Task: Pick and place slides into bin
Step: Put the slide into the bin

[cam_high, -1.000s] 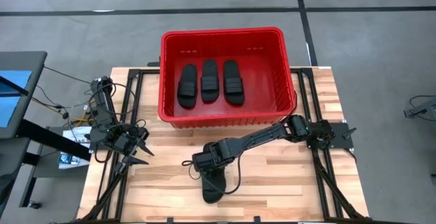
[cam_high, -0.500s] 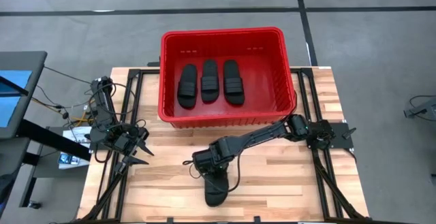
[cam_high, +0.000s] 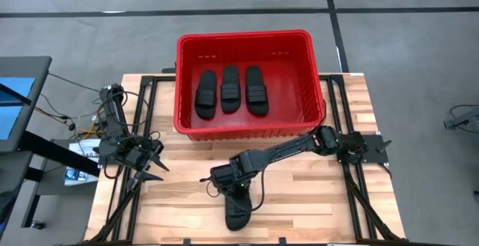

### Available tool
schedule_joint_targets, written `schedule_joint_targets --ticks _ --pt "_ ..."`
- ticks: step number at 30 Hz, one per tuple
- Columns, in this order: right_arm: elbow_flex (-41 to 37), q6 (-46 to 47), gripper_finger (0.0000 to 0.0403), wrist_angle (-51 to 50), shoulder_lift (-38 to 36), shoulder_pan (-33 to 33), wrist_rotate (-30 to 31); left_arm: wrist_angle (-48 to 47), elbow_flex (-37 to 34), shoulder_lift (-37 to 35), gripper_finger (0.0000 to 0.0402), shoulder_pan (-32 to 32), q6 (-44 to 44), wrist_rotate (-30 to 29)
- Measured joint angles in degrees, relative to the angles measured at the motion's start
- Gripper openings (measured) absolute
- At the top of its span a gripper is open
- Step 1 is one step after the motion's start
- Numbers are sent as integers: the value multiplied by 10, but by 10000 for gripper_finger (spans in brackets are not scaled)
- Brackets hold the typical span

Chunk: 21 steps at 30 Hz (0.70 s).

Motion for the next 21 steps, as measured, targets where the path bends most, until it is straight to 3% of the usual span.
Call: schedule_joint_targets --ticks 21 --pt "1 1 98 28 0 6 0 0 0 0 156 0 0 0"
